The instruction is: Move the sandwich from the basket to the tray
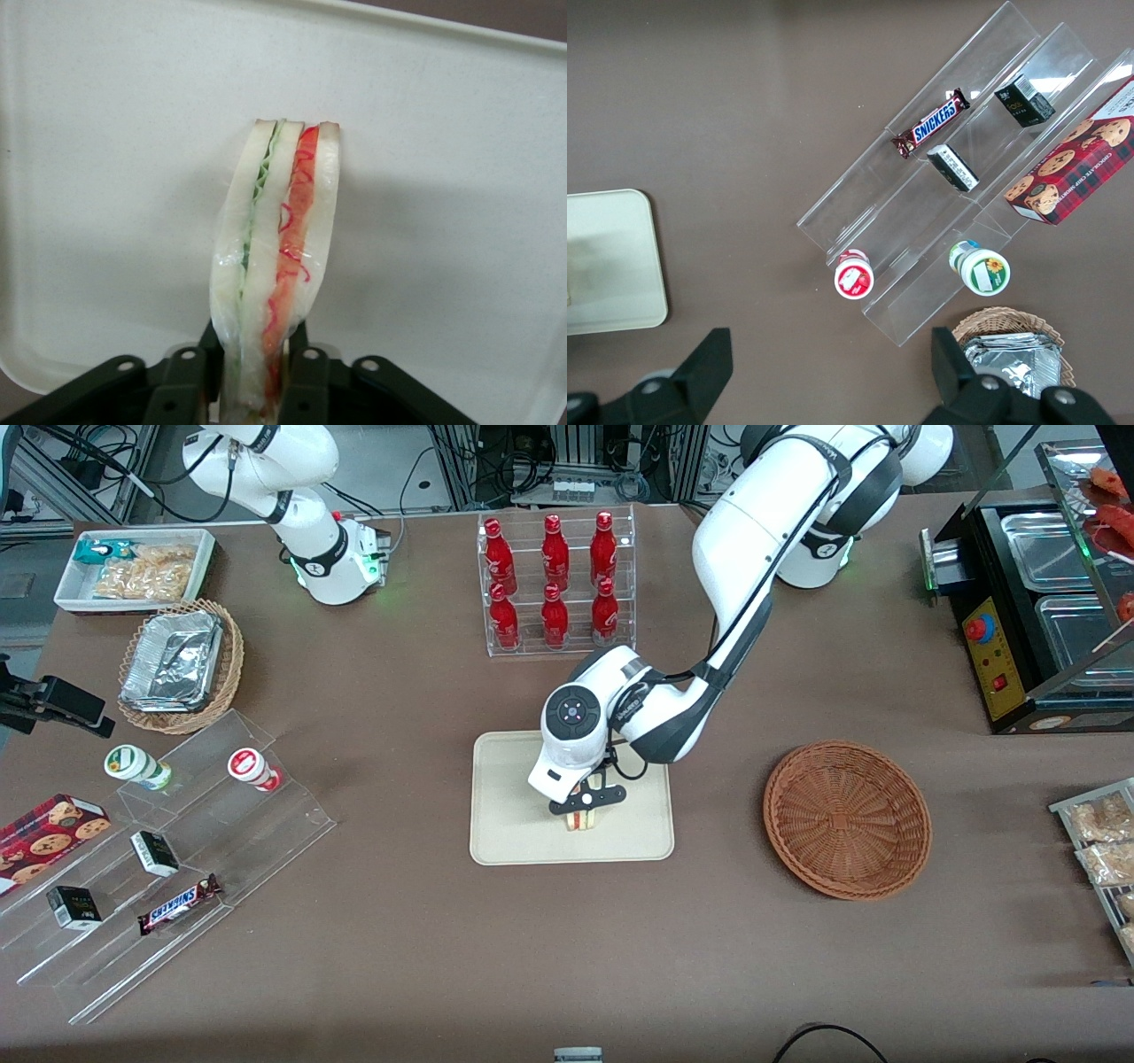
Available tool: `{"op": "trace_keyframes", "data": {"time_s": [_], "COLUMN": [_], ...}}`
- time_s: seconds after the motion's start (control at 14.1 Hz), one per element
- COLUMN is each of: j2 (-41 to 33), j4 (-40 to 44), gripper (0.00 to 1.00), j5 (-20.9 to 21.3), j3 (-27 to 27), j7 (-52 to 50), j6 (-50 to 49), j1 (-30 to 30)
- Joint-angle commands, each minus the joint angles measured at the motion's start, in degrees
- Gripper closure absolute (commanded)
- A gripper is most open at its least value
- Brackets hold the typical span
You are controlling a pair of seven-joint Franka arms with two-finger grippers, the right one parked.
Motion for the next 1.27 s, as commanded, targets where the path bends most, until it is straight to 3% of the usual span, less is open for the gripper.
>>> {"op": "trace_keyframes", "data": {"time_s": [0.0,0.21,0.42,0.64,1.2], "j2": [-0.8,-5.4,-11.5,-15.5,-29.4], "j4": [1.4,1.1,1.2,0.8,-14.2], "gripper": [0.0,0.0,0.0,0.0,0.0], "j5": [1.2,1.5,1.4,1.9,-0.5], "j3": [0.6,0.7,0.8,2.9,3.0], "j7": [-1.0,-0.9,0.8,1.4,19.3], "j6": [-0.5,-3.2,-13.3,-14.9,-17.7], "j1": [-0.7,-0.1,1.4,3.7,15.3]}}
